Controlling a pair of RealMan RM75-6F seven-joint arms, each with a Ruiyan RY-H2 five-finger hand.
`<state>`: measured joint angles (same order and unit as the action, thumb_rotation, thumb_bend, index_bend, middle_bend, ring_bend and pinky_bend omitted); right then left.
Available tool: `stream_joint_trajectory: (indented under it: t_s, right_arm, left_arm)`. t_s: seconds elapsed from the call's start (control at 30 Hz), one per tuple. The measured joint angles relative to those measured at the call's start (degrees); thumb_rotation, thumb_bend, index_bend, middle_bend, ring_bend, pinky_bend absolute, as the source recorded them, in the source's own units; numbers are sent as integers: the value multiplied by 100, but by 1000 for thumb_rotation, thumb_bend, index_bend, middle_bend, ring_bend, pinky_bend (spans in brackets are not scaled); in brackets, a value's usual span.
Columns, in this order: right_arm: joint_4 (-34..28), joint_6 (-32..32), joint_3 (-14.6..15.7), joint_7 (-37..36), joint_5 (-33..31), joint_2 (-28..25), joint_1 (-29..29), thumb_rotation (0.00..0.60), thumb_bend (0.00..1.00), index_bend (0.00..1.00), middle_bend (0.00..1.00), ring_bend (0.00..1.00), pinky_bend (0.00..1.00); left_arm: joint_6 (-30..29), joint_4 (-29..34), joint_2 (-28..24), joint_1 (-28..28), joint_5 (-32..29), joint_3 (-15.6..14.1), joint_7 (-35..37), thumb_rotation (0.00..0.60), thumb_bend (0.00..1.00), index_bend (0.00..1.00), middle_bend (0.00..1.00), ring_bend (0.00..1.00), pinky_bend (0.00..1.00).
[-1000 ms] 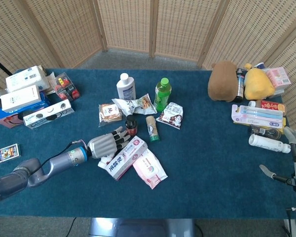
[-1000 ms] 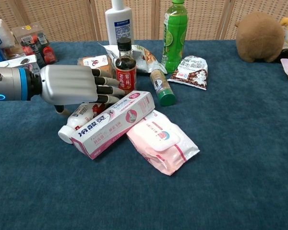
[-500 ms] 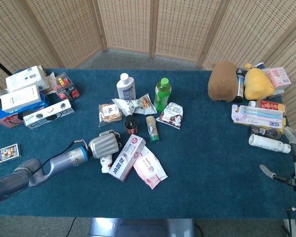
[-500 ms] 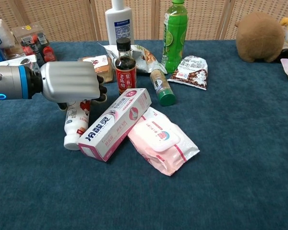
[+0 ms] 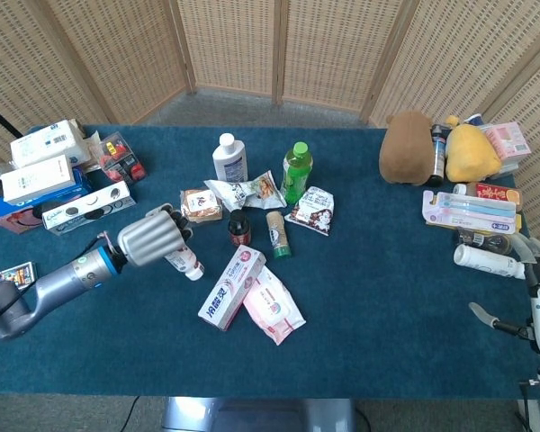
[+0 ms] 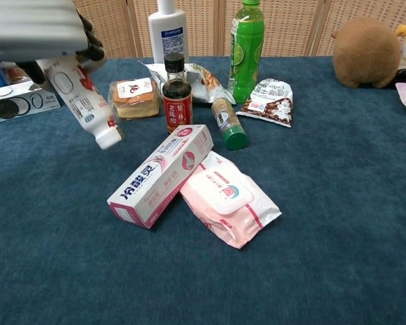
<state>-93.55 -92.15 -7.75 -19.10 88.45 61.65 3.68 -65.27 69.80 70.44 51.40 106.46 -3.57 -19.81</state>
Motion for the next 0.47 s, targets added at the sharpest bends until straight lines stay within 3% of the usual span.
stream_joint_trajectory:
  t_s: [0.47]
  right_arm:
    - [-80, 5, 53, 165, 75, 20, 9, 600, 0, 0, 0, 0, 0]
  left_arm:
    - [-474, 697, -1134, -313, -349, 411, 32, 600, 0, 812, 683, 779, 717]
